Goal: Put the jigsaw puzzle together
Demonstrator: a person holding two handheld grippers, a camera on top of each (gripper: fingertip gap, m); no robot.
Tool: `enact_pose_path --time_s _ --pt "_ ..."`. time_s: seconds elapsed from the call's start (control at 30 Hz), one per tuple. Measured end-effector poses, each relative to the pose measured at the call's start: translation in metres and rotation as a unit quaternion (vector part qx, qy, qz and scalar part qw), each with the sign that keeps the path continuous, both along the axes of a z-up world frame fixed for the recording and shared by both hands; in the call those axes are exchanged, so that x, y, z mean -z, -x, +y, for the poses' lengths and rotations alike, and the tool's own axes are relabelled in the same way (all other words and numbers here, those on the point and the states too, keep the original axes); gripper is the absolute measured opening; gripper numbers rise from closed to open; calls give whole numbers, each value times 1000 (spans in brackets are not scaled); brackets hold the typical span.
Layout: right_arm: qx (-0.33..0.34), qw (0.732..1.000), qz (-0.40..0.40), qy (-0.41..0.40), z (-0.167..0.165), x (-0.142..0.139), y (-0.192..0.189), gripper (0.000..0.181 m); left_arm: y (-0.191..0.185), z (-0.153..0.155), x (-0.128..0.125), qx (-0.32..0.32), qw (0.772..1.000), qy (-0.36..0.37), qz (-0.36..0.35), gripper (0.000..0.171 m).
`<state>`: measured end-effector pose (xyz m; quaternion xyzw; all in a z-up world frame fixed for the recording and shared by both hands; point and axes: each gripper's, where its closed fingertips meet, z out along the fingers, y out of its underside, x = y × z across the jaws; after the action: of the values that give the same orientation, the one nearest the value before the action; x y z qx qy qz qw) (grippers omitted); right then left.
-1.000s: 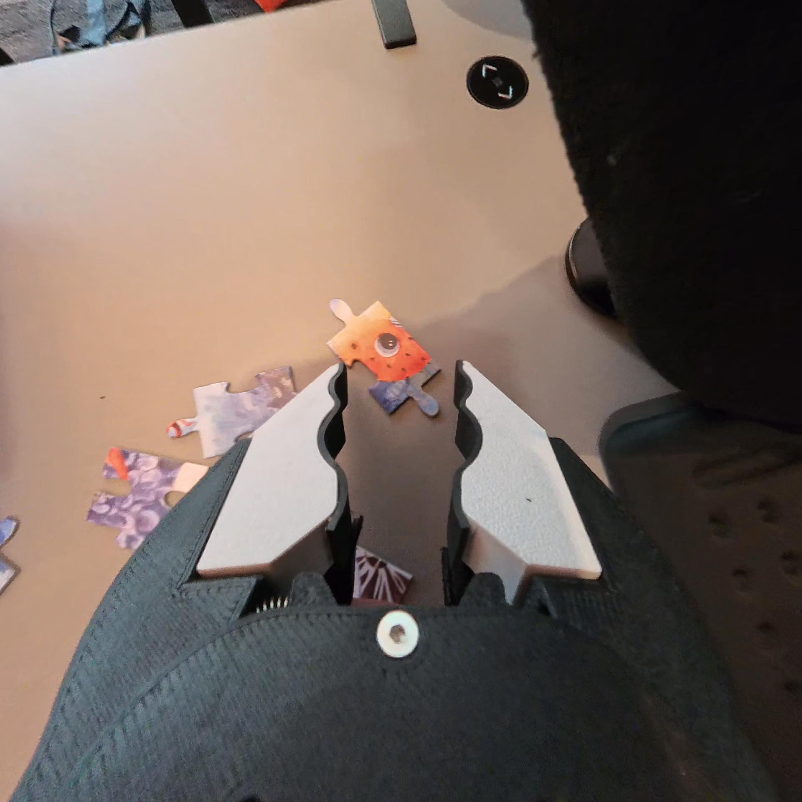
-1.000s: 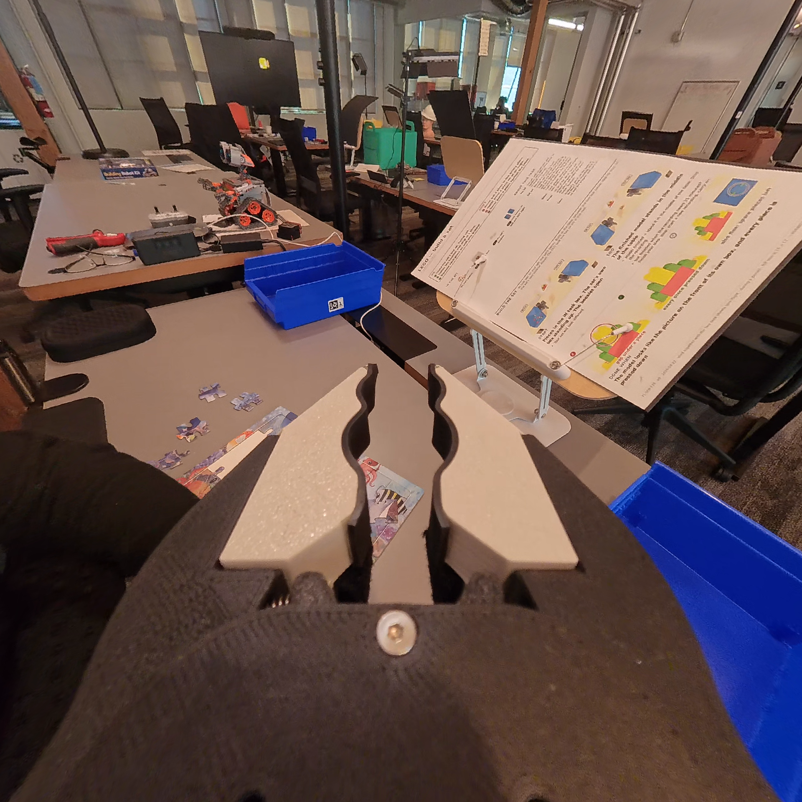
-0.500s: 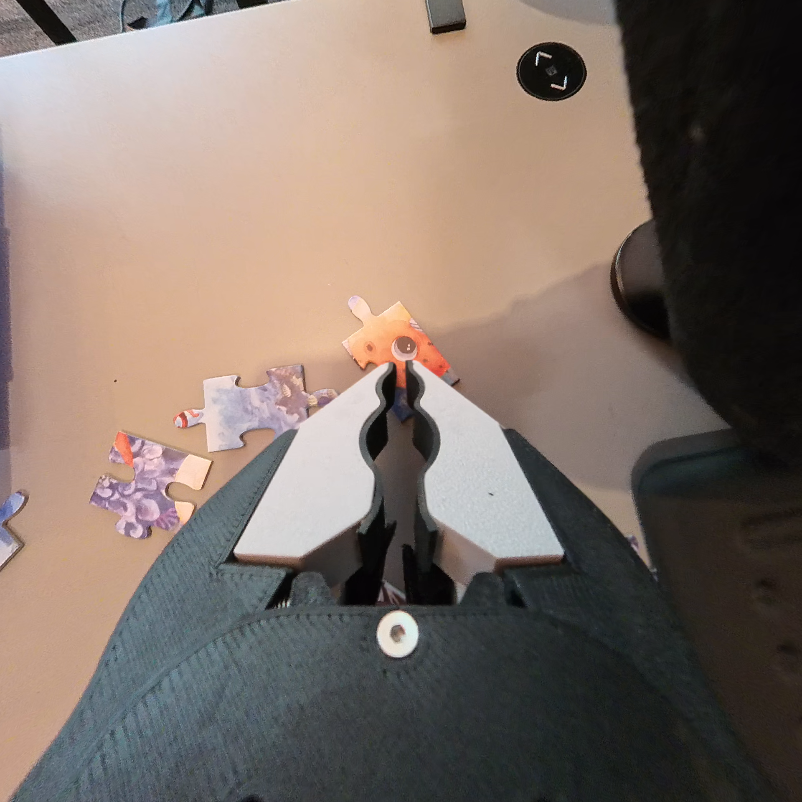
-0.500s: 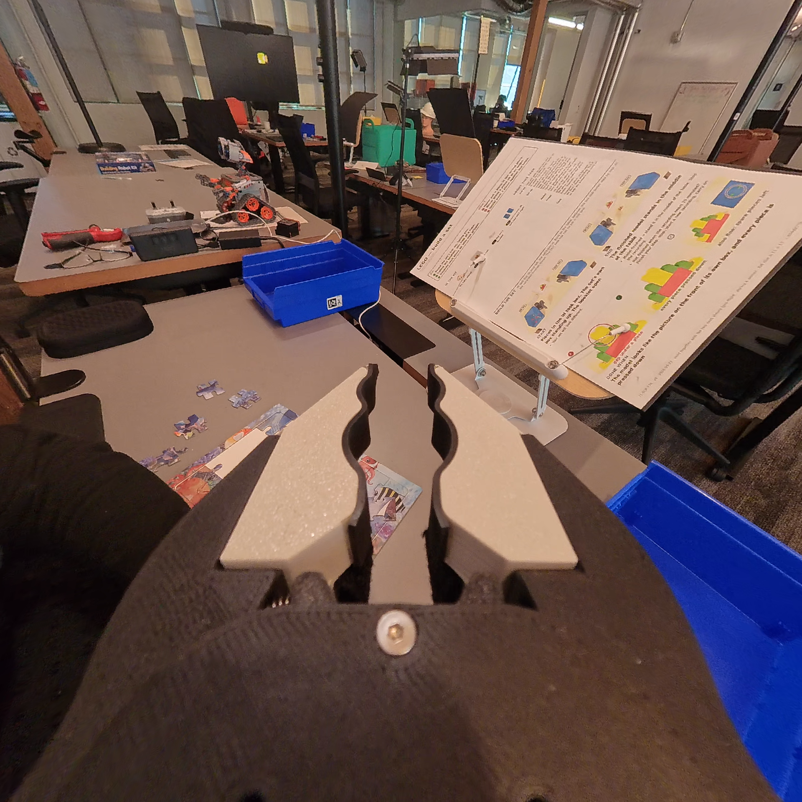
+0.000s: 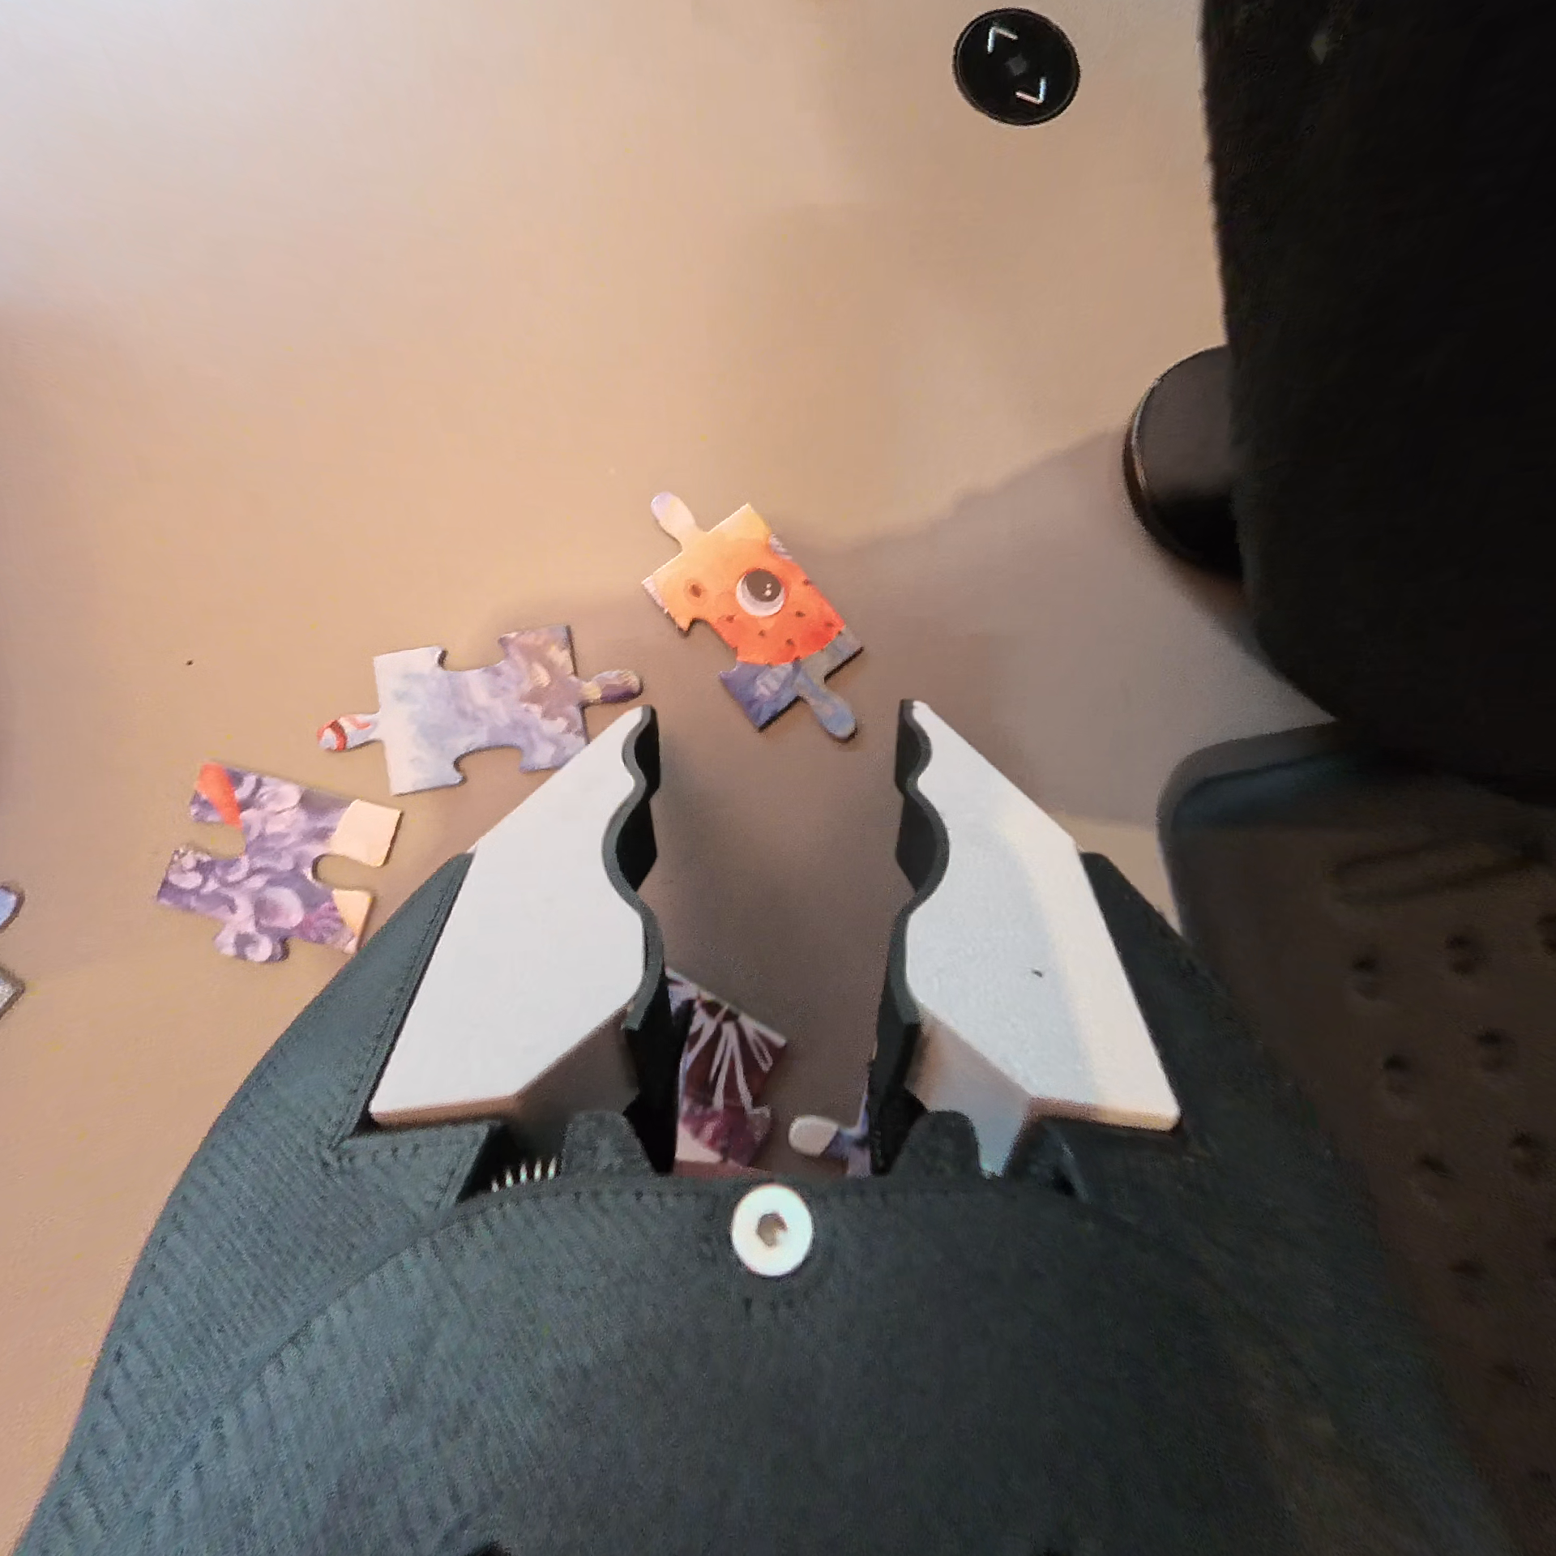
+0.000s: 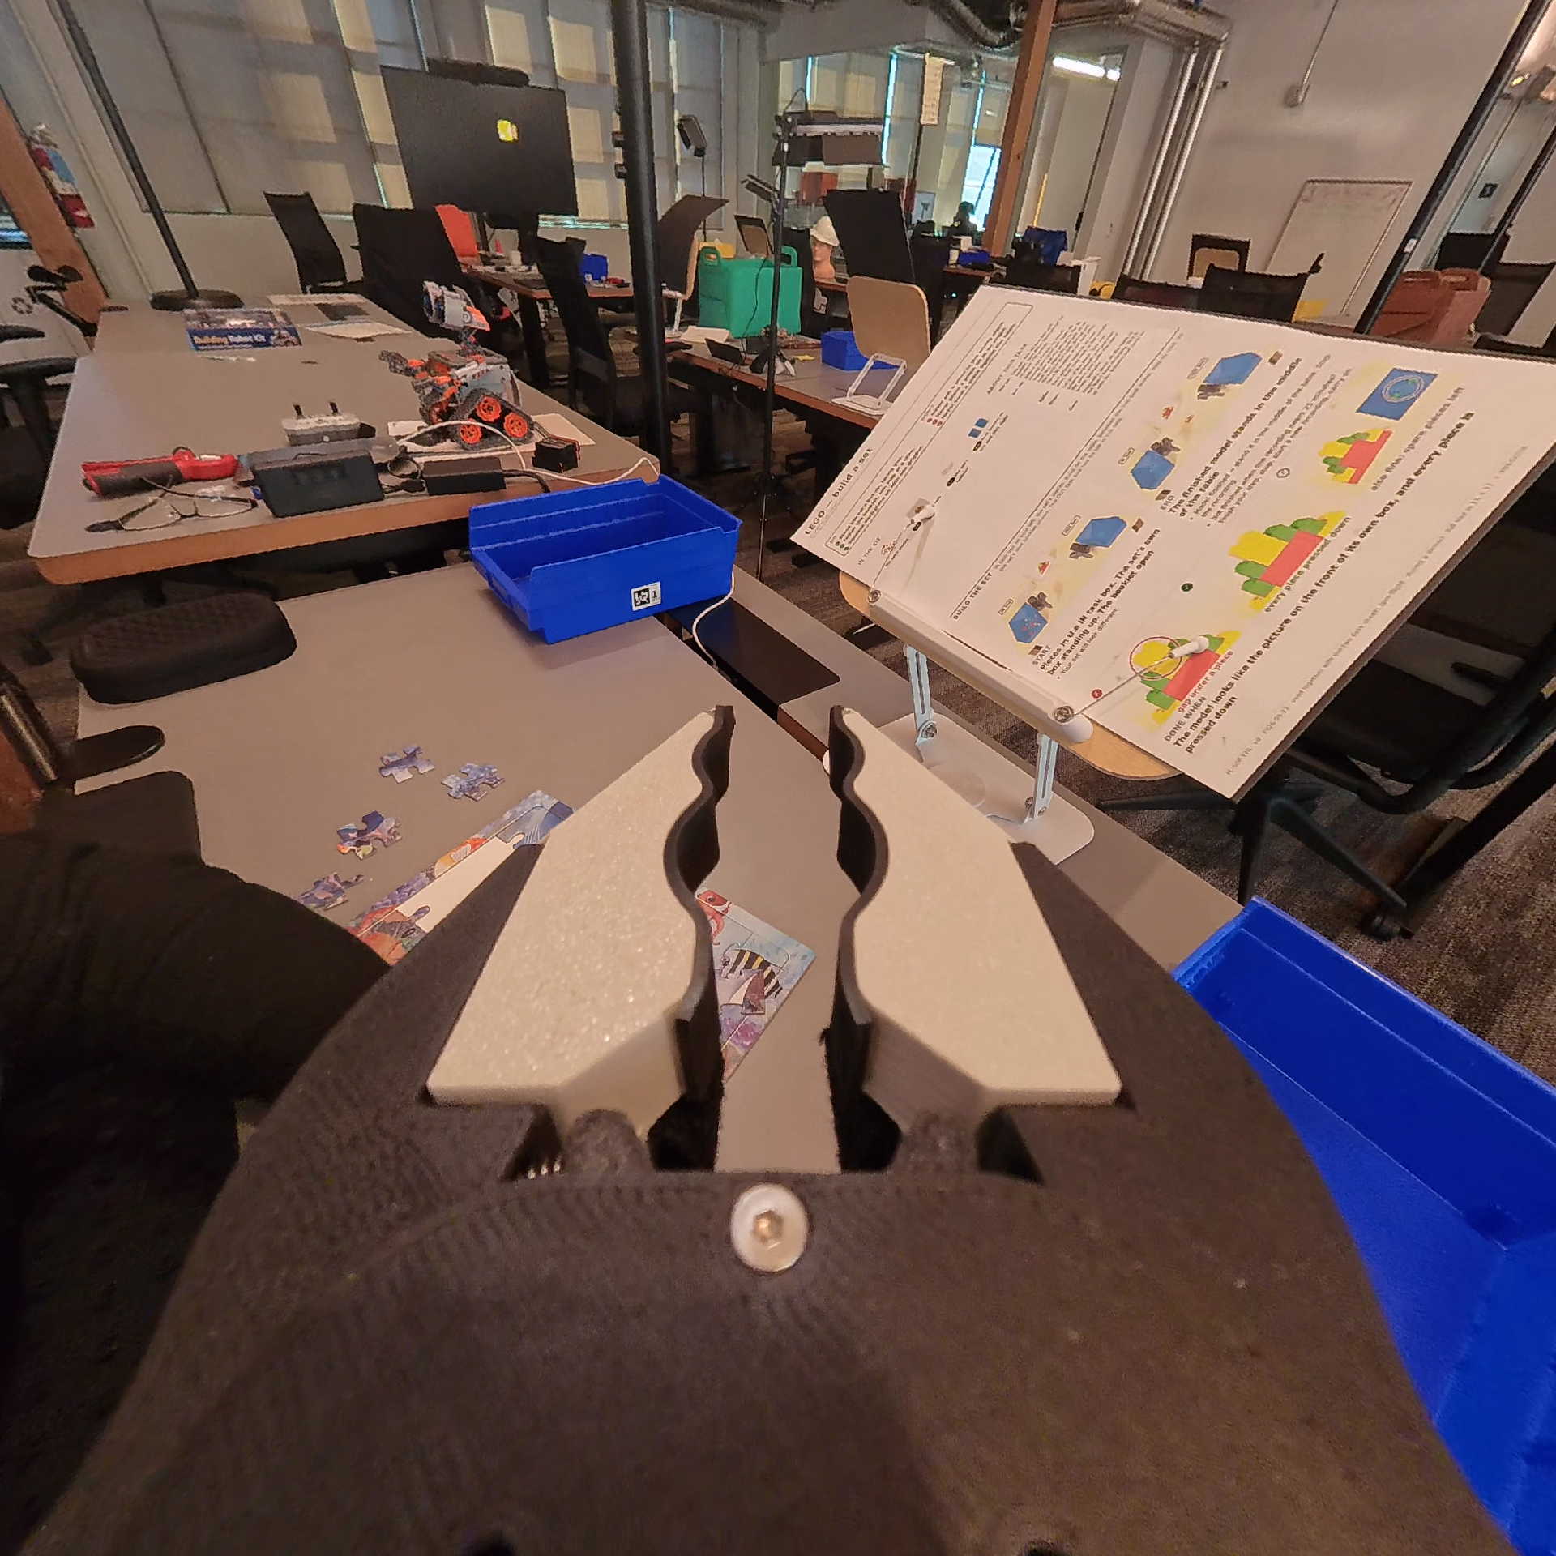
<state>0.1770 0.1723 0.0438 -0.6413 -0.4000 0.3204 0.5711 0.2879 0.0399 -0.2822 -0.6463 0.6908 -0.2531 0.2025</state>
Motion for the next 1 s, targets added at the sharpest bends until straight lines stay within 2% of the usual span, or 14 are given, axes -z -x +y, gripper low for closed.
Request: enact_pose_path --time_s 0.17,0.23,0.33,0.37,0.53,1.0 --pt "0 1000 0 -3 -2 -1 0 21 -19 -7 7 -24 1000 -11 -11 60" --pt "1 1000 0 -5 -3 -3 -1 21 -24 -5 7 -43 999 -17 -19 53" --pt "4 1000 2 -7 -4 -5 -3 21 -30 0 7 -73 996 -32 -38 29" --pt "4 1000 4 -9 -5 -6 -4 21 -31 0 7 -78 995 -37 -45 27" --pt "2 1000 4 -19 -12 -11 -3 21 -31 -2 7 -92 993 -48 -60 26" --pt "-1 1000 -2 -28 -18 -14 1 21 -24 -3 5 -78 993 -71 -52 25"
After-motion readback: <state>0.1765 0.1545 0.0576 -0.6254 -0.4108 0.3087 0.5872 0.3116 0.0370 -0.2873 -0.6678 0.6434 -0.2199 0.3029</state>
